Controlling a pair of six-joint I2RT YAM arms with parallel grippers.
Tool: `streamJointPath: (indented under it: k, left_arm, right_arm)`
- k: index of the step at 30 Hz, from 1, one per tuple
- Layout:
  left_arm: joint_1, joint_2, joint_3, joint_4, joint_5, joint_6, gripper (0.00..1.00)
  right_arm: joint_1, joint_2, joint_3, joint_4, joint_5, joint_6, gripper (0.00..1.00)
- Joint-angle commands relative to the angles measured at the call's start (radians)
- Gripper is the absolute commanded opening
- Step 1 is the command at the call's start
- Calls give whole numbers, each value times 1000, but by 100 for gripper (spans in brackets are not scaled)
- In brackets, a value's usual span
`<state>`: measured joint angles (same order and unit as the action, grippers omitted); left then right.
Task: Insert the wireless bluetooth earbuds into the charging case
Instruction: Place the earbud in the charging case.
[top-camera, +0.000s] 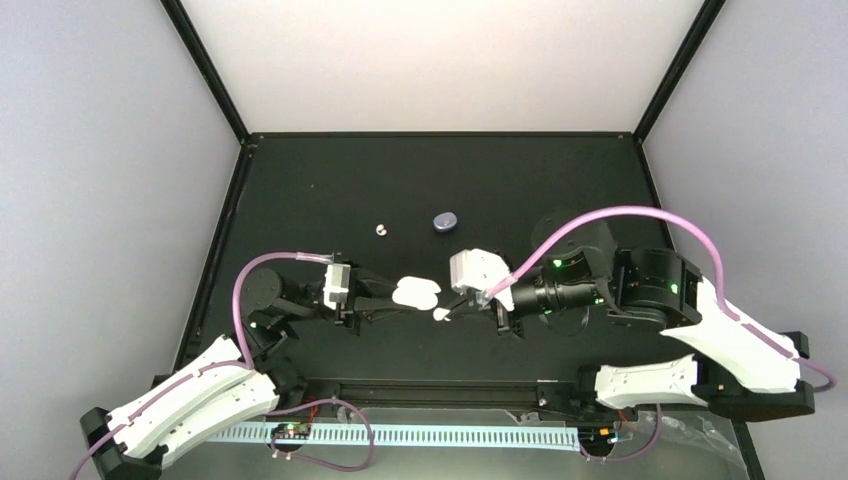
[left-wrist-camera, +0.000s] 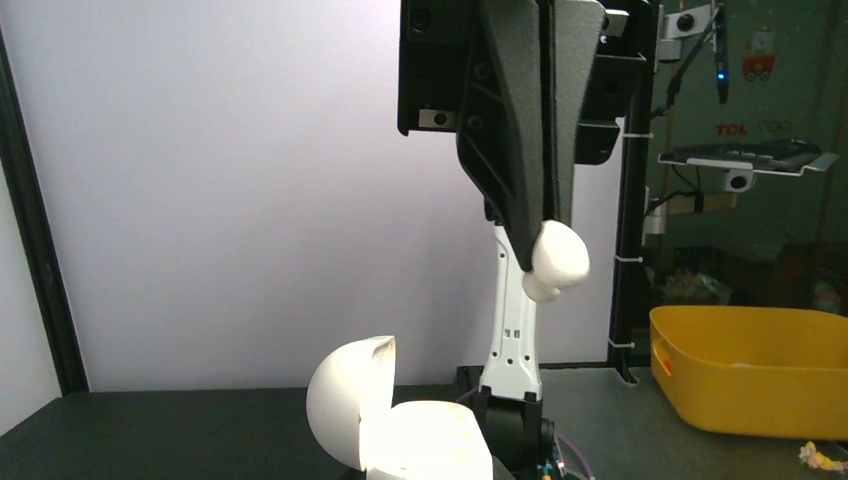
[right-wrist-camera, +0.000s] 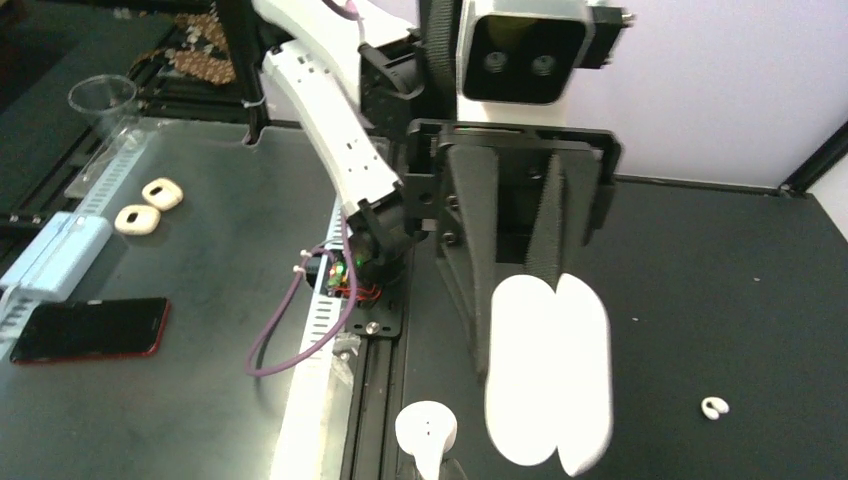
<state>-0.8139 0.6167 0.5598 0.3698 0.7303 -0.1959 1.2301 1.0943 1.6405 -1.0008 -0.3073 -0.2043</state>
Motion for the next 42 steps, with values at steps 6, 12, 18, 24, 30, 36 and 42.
streamJointPath:
  k: [6,12,18,24,30,36,42]
  left_arm:
    - [-6,3,2,60,74,44,2]
    - [-5,-4,2,56,86,39,2]
    - [-5,-13,3,45,98,37,2]
    - [-5,-17,6,42,98,34,2]
    - [-5,-18,11,43,88,32,2]
    - [-6,-28,11,42,67,32,2]
    - [-6,-25,13,41,58,29,2]
  right_arm:
    - [145,43,29,-23,253,-22,1]
    - [151,44,-9,26,317,-21,1]
    - [152,57,-14,35,325,-30,1]
    - [152,69,-10,27,315,-33,1]
    - [152,72,-20,28,320,-33,1]
    - [152,67,-33,35,322,-29,1]
    - [152,55,-55,56,327,-25,1]
